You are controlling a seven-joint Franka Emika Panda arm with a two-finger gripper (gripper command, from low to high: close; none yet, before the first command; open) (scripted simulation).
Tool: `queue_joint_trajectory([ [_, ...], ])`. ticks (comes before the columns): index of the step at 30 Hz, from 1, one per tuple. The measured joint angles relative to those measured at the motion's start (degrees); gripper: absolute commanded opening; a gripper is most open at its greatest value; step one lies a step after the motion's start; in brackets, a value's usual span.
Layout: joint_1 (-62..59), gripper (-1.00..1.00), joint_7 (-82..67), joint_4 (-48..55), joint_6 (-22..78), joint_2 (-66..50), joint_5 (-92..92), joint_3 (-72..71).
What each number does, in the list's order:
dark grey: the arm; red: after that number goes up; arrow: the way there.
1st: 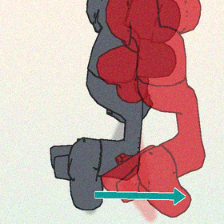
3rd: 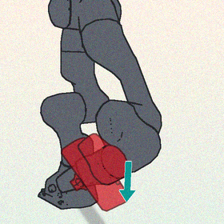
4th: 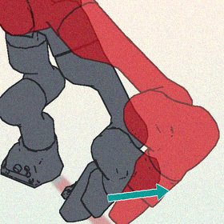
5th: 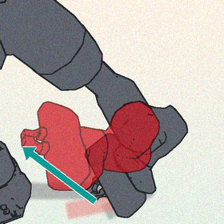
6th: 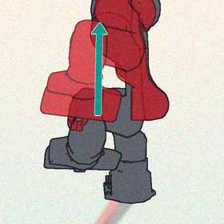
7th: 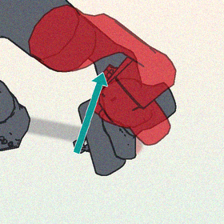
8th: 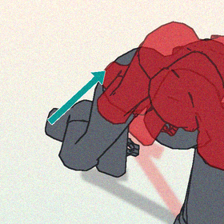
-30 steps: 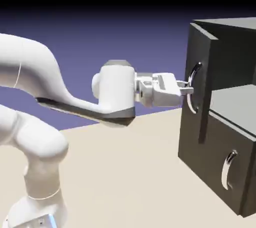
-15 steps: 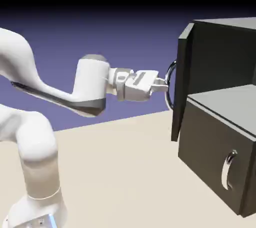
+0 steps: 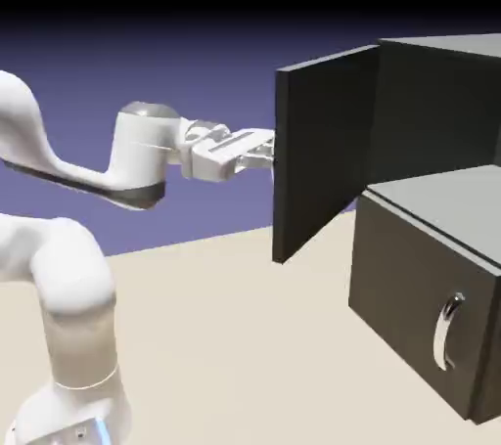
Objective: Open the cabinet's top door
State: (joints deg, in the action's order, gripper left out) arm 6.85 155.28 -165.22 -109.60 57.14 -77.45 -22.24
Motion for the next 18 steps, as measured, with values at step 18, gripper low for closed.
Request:
queue_joint_trajectory([
  [18, -17.21, -1.00, 7.36, 30.31, 41.27, -27.03, 27.03, -37.37],
])
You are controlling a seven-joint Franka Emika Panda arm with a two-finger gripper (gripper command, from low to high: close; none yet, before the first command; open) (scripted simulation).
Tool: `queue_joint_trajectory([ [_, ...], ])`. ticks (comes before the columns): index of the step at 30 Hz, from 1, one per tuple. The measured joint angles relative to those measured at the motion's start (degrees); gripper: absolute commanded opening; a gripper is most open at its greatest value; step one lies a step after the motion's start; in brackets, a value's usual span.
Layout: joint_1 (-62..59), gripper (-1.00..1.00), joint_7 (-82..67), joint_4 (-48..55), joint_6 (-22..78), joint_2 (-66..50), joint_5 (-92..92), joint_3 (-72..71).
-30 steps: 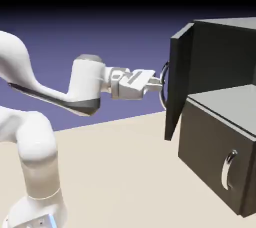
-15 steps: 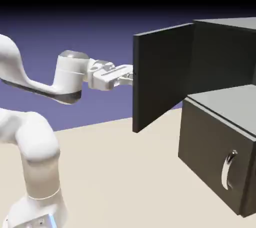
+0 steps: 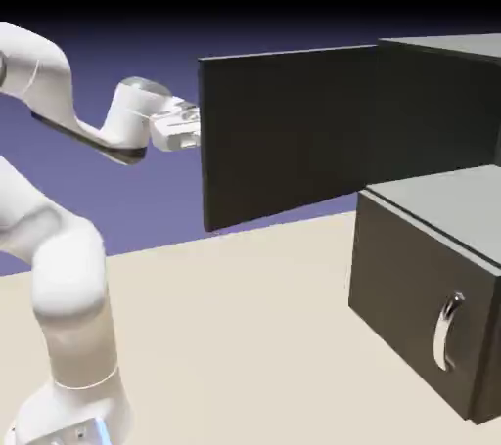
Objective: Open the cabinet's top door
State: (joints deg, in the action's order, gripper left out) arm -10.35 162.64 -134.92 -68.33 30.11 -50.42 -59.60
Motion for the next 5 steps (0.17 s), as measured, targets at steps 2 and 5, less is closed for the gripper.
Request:
queue_joint_trajectory([
  [2, -3.58, -1.00, 1.30, 3.47, 3.71, -2.89, 0.89, -4.15],
  [5, -9.20, -1.00, 2.93, 7.82, 8.19, -6.30, 1.81, -10.37],
])
